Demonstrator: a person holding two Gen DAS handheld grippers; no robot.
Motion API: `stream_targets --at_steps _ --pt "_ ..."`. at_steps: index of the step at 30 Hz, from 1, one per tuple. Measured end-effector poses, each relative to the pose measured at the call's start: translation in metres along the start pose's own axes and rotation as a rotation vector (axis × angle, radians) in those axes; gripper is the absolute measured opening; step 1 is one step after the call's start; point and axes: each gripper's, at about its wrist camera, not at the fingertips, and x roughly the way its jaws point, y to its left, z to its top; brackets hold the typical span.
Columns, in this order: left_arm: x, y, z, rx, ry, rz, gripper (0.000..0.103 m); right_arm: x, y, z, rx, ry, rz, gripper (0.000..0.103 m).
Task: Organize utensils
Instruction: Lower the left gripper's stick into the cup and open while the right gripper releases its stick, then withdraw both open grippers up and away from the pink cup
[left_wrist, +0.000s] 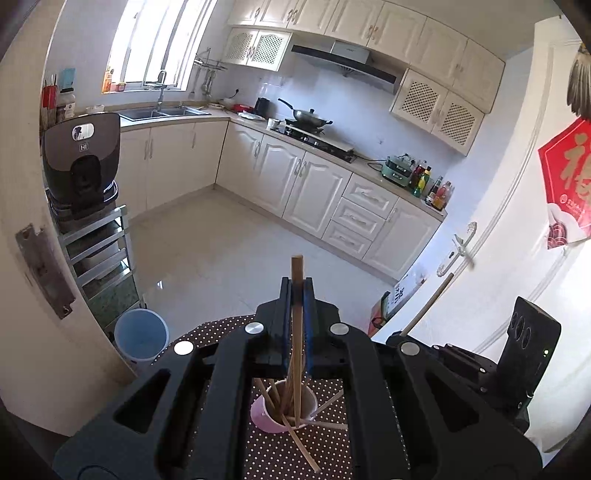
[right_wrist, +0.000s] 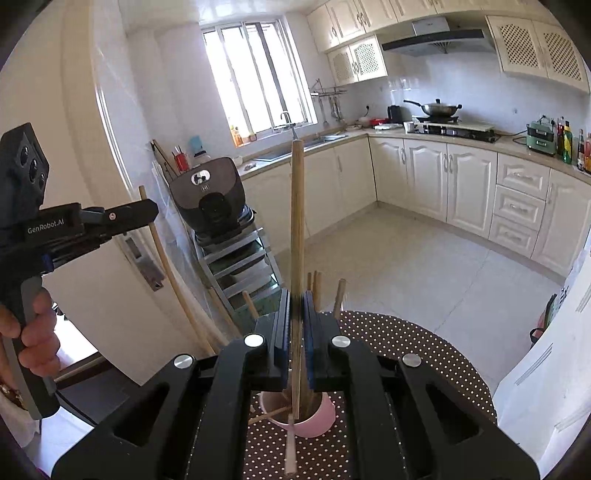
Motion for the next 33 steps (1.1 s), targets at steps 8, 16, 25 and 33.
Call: stream_targets --at_steps 8,16,25,33 --pt "0.025 -0.002 -0.016 0.034 0.026 0.043 0.006 0.019 -0.007 -0.009 0.01 0.028 -0.003 0.005" --pt "0.044 -0.011 -0.045 0.093 0.096 0.036 0.006 0.027 -0.007 -0.025 0.017 0.068 -0.003 0.005" --pt "0.052 -0.017 -0.072 0.137 0.177 0.029 0.006 0.029 -0.001 -0.043 0.031 0.105 -0.011 0.006" --pt "0.052 -0.016 -0.086 0.137 0.252 0.026 0.007 0.028 0.005 -0.055 0.046 0.129 -0.023 0.008"
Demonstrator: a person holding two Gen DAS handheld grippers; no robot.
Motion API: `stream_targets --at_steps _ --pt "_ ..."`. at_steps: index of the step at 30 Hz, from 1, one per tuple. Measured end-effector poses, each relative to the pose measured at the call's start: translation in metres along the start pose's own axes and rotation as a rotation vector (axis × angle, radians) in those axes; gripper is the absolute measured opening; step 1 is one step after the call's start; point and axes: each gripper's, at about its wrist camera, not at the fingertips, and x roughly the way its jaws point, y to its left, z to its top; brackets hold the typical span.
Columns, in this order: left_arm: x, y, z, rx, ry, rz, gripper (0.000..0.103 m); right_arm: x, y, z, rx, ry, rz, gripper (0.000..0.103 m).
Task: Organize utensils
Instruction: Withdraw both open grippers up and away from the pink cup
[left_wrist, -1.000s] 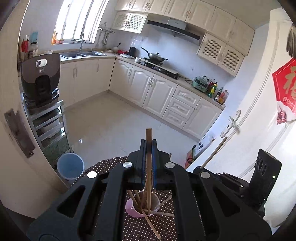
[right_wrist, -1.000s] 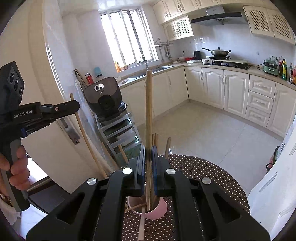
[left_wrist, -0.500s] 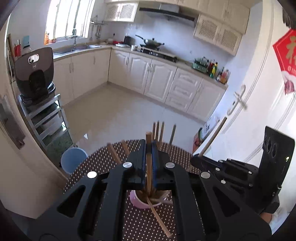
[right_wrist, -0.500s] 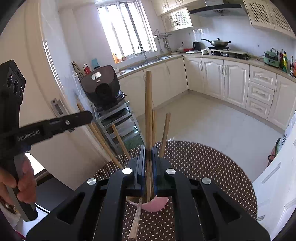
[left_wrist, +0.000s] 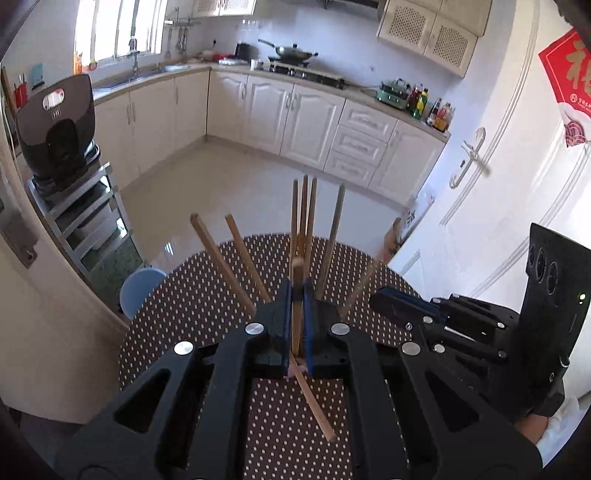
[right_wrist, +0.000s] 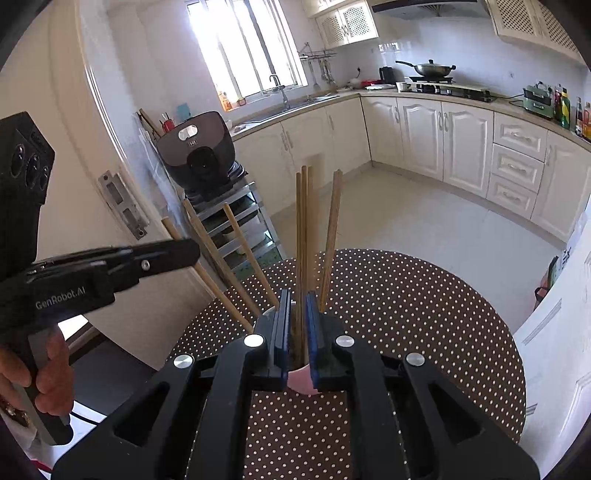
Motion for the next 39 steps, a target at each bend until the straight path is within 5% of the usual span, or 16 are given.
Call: stream_targets --at_steps 10,11,13,14,23,29,39 --pt "-0.004 -0.001 -0.015 -0.009 0.056 0.013 0.007 -0.017 0.008 -0.009 0.033 -0.018 -0.022 0.009" --pt "-0.007 -0.001 -0.016 -0.008 0.052 0.02 0.011 -0.019 0.009 -0.009 0.038 -0.023 -0.026 0.009" --pt "-0.015 -0.003 -0.016 -0.008 0.035 0.028 0.038 -0.027 0.01 -0.009 0.052 -0.037 -0.035 0.009" --pt "-0.019 -0.004 -0.016 -0.008 0.016 0.033 0.062 -0.031 0.01 -0.009 0.056 -0.046 -0.04 0.01" --pt "-0.064 -0.018 -0.016 0.04 -0.132 0.051 0.069 -0.074 0.024 -0.011 0.071 -0.141 -0.079 0.027" --pt "-0.088 -0.028 -0.021 0.077 -0.191 0.064 0.079 -0.106 0.038 -0.013 0.084 -0.213 -0.114 0.049" --pt "-0.132 -0.04 -0.037 0.129 -0.271 0.087 0.086 -0.149 0.062 -0.021 0.079 -0.301 -0.16 0.066"
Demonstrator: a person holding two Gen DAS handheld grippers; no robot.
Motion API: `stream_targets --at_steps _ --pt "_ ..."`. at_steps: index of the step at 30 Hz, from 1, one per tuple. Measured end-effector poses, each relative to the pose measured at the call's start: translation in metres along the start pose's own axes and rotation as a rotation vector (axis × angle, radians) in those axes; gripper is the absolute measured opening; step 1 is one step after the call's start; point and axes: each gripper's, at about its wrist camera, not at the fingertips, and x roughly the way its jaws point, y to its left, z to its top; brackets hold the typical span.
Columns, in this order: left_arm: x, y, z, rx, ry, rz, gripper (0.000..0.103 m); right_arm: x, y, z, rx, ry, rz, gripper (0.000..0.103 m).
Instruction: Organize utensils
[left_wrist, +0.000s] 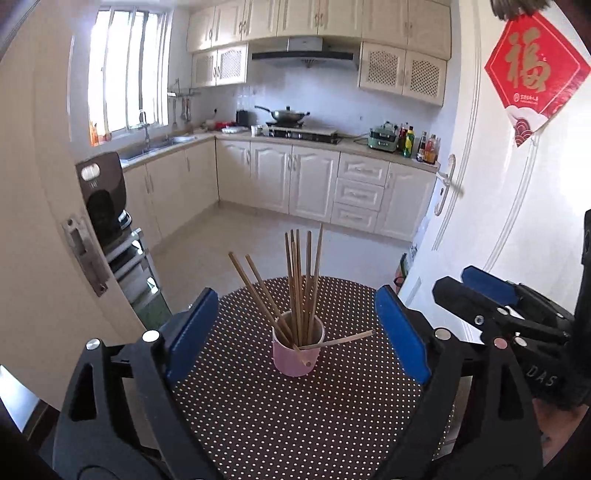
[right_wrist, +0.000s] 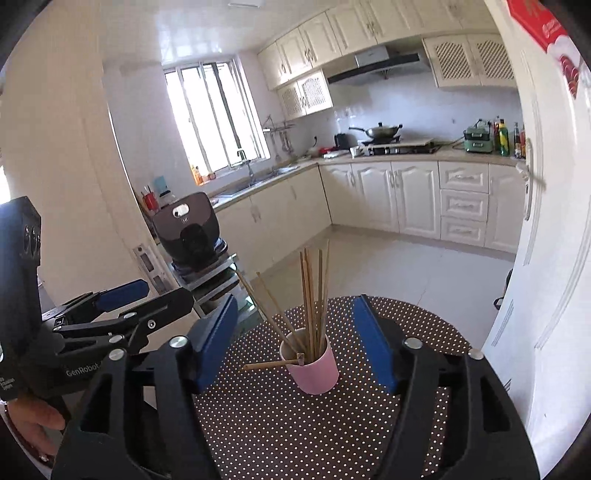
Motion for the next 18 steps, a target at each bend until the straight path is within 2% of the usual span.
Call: stream_targets --at_steps 18 --pt "-0.069 -0.018 0.002 0.008 -0.165 0.062 0.092 -0.058 0.018 0.004 -0.11 -0.122 -0.038 0.082"
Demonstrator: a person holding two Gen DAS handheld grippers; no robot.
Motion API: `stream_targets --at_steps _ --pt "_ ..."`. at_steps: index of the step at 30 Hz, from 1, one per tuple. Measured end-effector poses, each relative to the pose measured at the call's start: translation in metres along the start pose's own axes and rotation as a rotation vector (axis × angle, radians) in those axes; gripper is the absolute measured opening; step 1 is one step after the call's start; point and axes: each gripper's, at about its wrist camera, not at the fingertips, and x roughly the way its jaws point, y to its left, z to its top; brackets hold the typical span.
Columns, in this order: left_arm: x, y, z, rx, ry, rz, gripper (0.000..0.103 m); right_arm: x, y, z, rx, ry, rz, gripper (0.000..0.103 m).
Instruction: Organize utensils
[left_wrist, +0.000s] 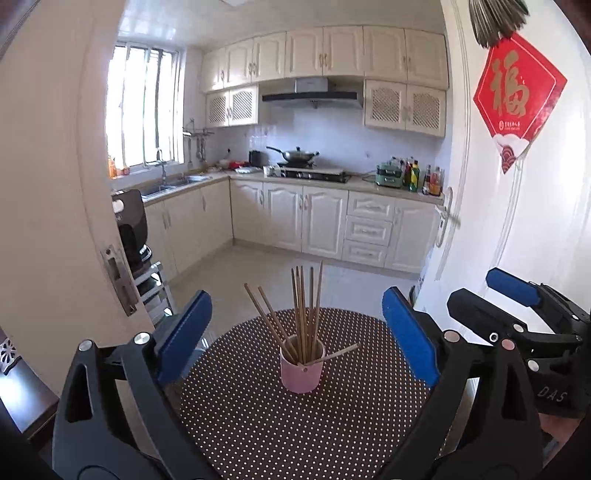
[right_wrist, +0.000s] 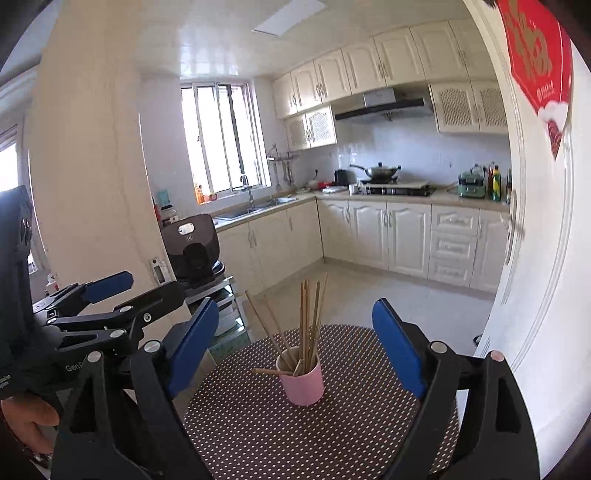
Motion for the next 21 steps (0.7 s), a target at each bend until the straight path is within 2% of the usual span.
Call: stream_targets --at_steps 10,21 --pt "-0.017 -0.01 0.005 -0.009 -0.047 0.054 0.093 -0.008 -0.006 0.0 -0.057 -0.012 0.008 0.088" --pt "-0.025 -0.019 0.001 -0.014 -0.067 0.118 0.094 -0.008 -0.015 -0.006 -0.013 0.002 0.004 0.093"
